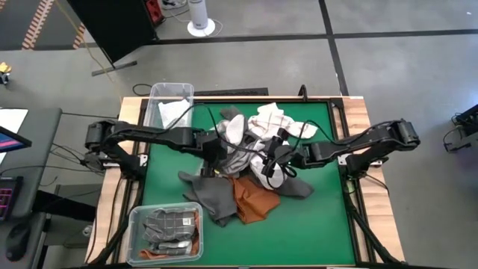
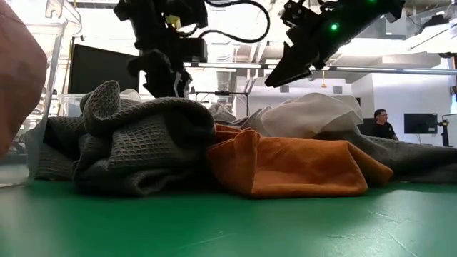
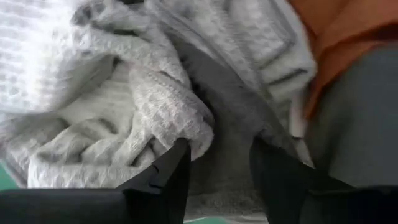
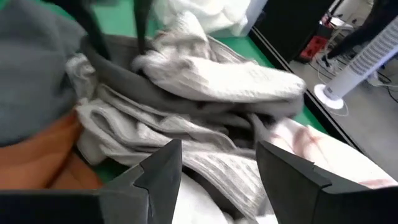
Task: Sort towels by color in basket
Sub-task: Put the gray towel into the bottom transparent bin
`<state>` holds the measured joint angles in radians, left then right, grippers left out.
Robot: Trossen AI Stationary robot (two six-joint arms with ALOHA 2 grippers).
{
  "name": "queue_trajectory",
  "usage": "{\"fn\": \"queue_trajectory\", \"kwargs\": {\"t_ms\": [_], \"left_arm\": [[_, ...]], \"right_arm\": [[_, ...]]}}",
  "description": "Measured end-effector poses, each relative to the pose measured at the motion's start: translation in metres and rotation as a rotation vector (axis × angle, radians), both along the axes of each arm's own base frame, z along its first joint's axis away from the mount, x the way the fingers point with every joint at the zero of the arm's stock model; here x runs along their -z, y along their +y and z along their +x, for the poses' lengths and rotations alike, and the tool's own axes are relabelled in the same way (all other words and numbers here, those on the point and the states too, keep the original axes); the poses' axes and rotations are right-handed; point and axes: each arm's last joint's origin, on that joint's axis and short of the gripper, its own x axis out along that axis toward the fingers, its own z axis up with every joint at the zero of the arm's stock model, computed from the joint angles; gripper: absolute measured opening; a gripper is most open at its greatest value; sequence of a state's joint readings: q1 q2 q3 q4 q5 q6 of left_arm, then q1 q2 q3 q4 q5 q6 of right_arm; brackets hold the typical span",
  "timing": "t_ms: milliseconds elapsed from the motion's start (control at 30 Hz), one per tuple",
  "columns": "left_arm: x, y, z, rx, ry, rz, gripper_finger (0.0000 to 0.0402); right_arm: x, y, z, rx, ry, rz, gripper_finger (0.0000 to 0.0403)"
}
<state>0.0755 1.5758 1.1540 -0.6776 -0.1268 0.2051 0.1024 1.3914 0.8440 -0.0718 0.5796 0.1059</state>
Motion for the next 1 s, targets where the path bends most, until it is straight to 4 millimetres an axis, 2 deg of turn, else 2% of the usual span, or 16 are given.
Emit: {"fn": "queue_trajectory", "kwargs": {"t_ms": [67, 233, 300, 400, 467, 600, 867, 1000], "left_arm": [[-0.006, -0.001, 0.001, 0.007, 0.005, 0.002, 0.0159], [-0.048, -0.003, -0.005, -0.008, -0.085, 0.004, 0.0156], [-0.059, -0.007, -0.010, 0.010, -0.121, -0.005, 0.0154], [-0.063, -0.016, -0.011, 0.041, -0.139, -0.011, 0.0154], [-0.058, -0.021, -0.011, 0.051, -0.126, -0.019, 0.0154], [-0.036, -0.025, 0.004, 0.010, -0.071, -0.006, 0.0154], [0.016, -0.020, 0.025, -0.051, 0.114, 0.038, 0.0153], [0.021, -0.018, 0.023, -0.011, 0.185, 0.084, 0.0123]], "right_arm": [[-0.003, -0.001, -0.004, 0.022, 0.002, 0.002, 0.0235], [-0.012, 0.005, -0.014, 0.058, -0.030, 0.032, 0.0235], [-0.012, 0.010, -0.015, 0.050, -0.038, 0.044, 0.0235], [-0.009, 0.016, -0.013, 0.041, -0.043, 0.059, 0.0235], [-0.006, 0.019, -0.011, 0.033, -0.037, 0.060, 0.0235], [-0.003, 0.022, -0.009, 0.038, -0.038, 0.047, 0.0235], [-0.004, 0.022, -0.009, 0.039, -0.047, 0.044, 0.0235], [-0.004, 0.025, -0.009, 0.029, -0.046, 0.044, 0.0235]]}}
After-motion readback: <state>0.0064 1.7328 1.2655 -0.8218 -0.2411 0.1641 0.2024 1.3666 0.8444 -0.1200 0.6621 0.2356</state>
